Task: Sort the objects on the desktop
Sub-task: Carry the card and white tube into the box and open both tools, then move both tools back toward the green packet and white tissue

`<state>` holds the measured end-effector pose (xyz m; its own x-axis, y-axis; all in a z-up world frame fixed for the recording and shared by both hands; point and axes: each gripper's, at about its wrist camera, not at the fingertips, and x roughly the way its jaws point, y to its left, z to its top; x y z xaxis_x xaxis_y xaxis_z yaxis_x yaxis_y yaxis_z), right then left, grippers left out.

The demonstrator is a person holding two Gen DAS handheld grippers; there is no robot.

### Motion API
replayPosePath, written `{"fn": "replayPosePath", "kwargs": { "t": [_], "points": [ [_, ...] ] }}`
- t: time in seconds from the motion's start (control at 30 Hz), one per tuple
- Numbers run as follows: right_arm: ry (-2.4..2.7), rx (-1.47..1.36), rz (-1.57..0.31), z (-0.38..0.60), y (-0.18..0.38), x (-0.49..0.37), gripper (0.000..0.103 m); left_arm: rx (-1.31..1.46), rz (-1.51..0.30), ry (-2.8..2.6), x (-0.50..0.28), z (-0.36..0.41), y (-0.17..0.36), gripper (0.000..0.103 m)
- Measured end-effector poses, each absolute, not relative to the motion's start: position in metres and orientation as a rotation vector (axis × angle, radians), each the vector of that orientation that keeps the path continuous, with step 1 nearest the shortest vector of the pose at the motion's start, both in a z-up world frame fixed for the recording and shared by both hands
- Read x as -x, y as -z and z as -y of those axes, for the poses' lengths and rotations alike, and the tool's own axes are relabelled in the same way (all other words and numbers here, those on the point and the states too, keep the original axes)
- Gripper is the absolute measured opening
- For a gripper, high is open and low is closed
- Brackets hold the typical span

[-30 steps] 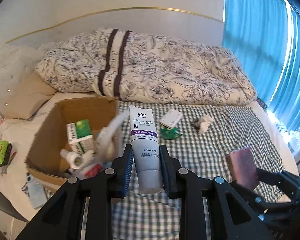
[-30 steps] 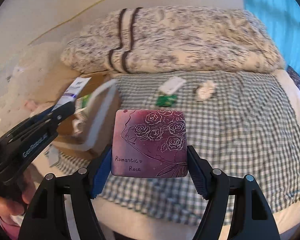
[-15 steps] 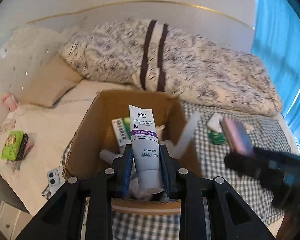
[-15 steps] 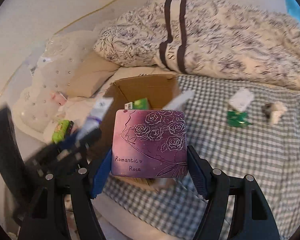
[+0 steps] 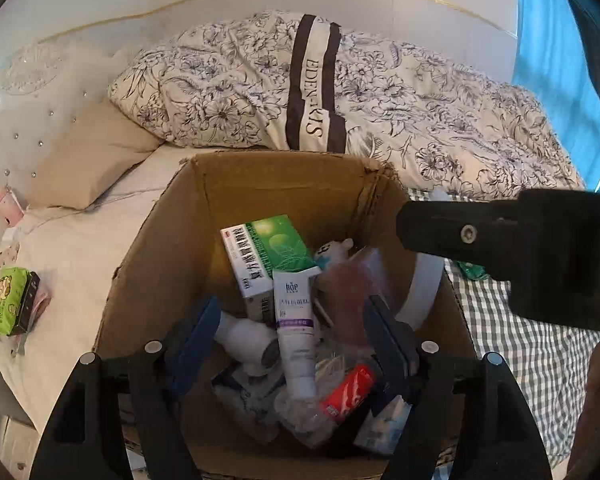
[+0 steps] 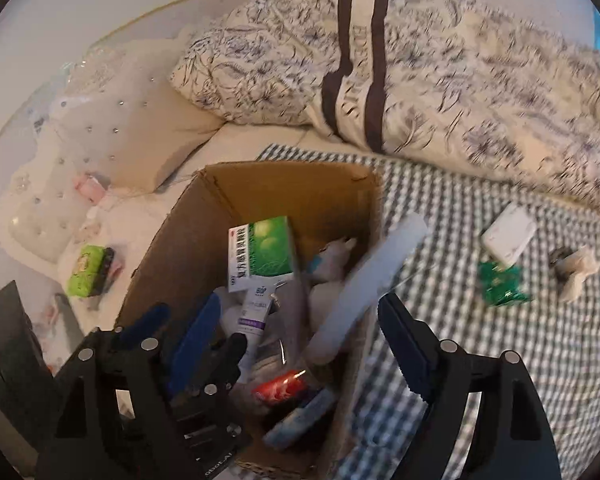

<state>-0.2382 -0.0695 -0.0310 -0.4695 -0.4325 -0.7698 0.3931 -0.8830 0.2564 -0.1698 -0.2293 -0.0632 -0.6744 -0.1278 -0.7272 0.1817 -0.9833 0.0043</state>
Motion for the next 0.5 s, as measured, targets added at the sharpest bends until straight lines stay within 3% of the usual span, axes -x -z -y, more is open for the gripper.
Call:
{"fn": "replayPosePath", "kwargs": {
  "t": [0.33,0.5],
  "points": [
    [2.434,-1.225,0.238,-0.029,0.009,0.214,0.081,-1.141,-0.065,2.785,0.156,0.173,0.032,0.077],
    [2.546,-1.209,0.314,-0.114,-0.006,0.189,0.081,-1.132,-0.026,2.888,0.147,0.112,0.017,0.089]
  ]
}}
